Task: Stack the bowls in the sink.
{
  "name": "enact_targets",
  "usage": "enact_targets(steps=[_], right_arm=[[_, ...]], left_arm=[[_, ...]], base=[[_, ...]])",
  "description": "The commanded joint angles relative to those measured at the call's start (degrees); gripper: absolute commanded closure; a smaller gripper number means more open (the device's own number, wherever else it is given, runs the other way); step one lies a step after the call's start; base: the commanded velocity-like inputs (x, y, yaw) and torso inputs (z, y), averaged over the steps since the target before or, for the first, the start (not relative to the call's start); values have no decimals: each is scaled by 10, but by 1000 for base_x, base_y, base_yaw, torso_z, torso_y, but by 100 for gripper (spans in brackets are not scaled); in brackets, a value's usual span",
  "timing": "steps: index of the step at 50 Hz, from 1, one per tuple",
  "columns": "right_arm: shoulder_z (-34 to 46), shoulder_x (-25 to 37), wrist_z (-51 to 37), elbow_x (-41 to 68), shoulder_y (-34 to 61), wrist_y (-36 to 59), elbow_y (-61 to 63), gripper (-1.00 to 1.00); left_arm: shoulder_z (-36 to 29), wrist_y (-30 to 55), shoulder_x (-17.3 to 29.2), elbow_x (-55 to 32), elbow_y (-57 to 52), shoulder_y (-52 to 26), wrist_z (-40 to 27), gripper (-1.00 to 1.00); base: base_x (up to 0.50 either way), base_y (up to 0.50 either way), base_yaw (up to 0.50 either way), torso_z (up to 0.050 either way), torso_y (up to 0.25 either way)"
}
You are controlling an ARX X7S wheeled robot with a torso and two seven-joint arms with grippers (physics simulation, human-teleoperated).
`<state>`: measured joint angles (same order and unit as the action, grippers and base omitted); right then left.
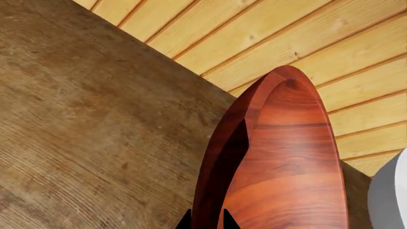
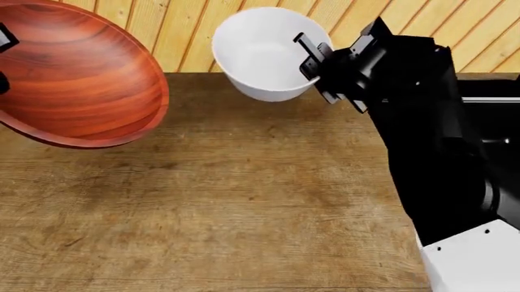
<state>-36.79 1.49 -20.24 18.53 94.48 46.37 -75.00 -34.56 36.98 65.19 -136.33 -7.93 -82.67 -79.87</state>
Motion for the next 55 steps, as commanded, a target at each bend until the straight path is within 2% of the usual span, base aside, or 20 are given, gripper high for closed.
enact_targets(steps=[1, 3, 5, 7, 11, 19, 35, 55], right_arm=[[-73, 7, 89, -121, 18, 67, 39, 100], [-40, -15, 76, -79, -18, 144, 159, 100], [42, -15, 8, 62, -66, 196, 258, 100], [82, -14, -48, 154, -103, 230, 332, 100], [107, -13, -120, 266, -149, 258, 417, 100], [110, -12, -224, 415, -210, 313, 548, 100], [127, -2, -281, 512, -234, 315, 592, 100], [142, 11, -300, 552, -241, 297, 593, 100]], left_arm=[[5, -13, 6, 8, -4, 6, 18, 100], [6, -15, 6, 10, -4, 9, 22, 100], [5, -17, 6, 13, -3, 12, 27, 100], [6, -19, 8, 15, -4, 16, 31, 100], [8, -25, 14, 15, -8, 25, 37, 100], [10, -32, 19, 20, -11, 36, 47, 100], [7, -24, 11, 26, -1, 23, 49, 100], [4, -18, 11, 22, -1, 13, 41, 100]], base=[[0, 0, 0, 0, 0], [0, 0, 0, 0, 5], [0, 0, 0, 0, 0], [0, 0, 0, 0, 0], [0, 0, 0, 0, 0], [0, 0, 0, 0, 0], [-6, -27, 0, 0, 1], [-80, -240, 0, 0, 1]])
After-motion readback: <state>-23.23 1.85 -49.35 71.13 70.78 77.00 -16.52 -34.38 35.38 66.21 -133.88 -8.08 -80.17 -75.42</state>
